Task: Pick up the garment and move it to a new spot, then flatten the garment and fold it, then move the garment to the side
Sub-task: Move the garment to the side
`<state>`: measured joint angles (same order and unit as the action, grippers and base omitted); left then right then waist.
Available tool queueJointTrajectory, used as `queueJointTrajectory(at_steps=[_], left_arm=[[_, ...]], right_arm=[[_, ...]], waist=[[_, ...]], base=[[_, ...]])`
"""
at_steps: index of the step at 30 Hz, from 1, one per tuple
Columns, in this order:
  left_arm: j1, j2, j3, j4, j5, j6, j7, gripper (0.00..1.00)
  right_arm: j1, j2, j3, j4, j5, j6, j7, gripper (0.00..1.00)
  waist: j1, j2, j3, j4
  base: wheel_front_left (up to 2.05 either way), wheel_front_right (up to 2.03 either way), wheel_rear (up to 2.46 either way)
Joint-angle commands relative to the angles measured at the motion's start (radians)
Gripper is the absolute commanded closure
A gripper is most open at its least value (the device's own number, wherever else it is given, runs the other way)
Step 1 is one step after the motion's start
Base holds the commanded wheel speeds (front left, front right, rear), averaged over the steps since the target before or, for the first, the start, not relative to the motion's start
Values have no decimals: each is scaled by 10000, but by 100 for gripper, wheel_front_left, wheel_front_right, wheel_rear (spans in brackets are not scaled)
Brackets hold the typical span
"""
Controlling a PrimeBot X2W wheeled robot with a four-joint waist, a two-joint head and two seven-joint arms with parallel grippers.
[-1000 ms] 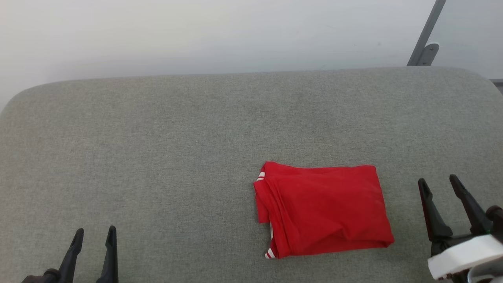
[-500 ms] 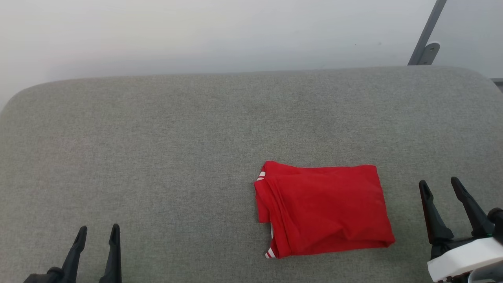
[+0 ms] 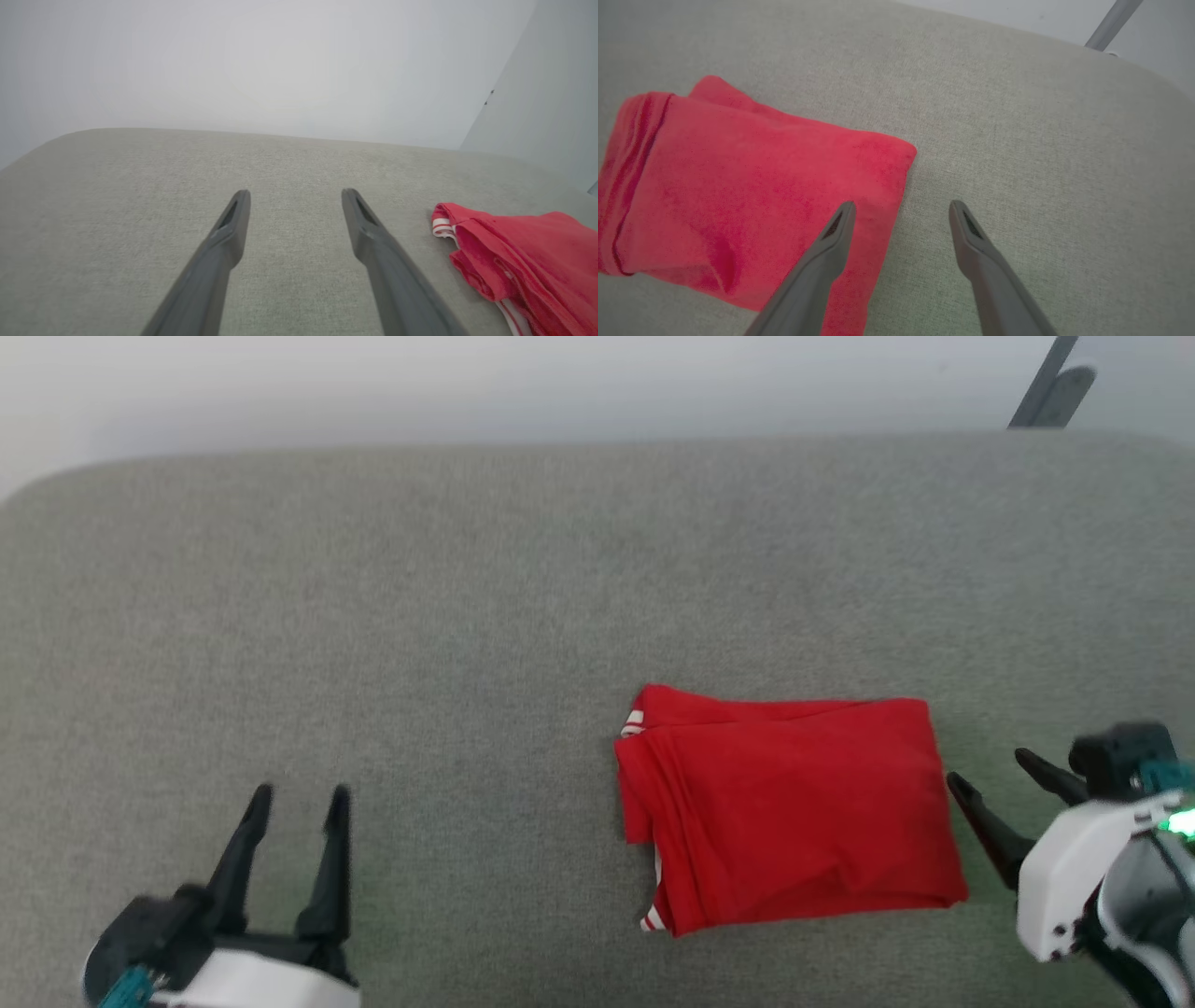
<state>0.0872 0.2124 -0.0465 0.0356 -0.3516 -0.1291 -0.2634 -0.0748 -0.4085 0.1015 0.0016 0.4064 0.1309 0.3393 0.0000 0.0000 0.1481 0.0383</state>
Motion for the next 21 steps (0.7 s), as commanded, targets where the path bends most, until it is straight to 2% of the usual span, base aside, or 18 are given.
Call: queueJointTrajectory(at_steps=[1, 3, 4, 9, 14, 17, 18, 19, 20, 21], left_arm=[[-519, 27, -265, 104, -49, -16, -17, 0], [-942, 8, -482, 194, -81, -16, -16, 0], [-942, 8, -482, 194, -81, -16, -16, 0], [-1757, -51, -858, 369, -183, -17, -17, 0], [-2255, -79, -1050, 515, -277, -17, -16, 0], [-2421, -37, -1103, 596, -324, -17, -16, 0], [-2482, -20, -1123, 624, -332, -17, -16, 0], [-2526, 9, -1138, 644, -337, -17, -17, 0], [-2566, 36, -1155, 661, -337, -17, -17, 0], [-2597, 64, -1176, 667, -332, -17, -17, 0]], right_arm=[[-474, -479, 314, -19, 263, -6, 1095, 0], [-813, -804, 495, -109, 570, -6, 2112, 0], [-813, -804, 495, -109, 570, -6, 2112, 0], [-1475, -1250, 765, -339, 1103, -7, 3957, 0], [-1588, -1272, 1105, -248, 1375, -6, 5118, 0], [-1524, -1097, 1178, -153, 1413, -6, 5320, 0], [-1526, -1035, 1230, -159, 1375, -6, 5311, 51], [-1542, -941, 1247, -160, 1375, -6, 5228, 67], [-1542, -877, 1215, -140, 1382, -6, 5159, 93], [-1533, -874, 1160, -135, 1379, -6, 5098, 100]], waist=[[0, 0, 620, 233], [0, 0, 974, 369], [0, 0, 974, 369], [0, 0, 1702, 669], [0, 0, 2238, 854], [0, 0, 2441, 849], [0, 0, 2493, 816], [0, 0, 2530, 760], [0, 0, 2552, 695], [0, 0, 2560, 617]], base=[[0, 0, 0], [0, 0, 0], [0, 0, 0], [0, 0, 0], [0, 0, 0], [0, 0, 0], [0, 0, 0], [0, 0, 0], [0, 0, 0], [0, 0, 0]])
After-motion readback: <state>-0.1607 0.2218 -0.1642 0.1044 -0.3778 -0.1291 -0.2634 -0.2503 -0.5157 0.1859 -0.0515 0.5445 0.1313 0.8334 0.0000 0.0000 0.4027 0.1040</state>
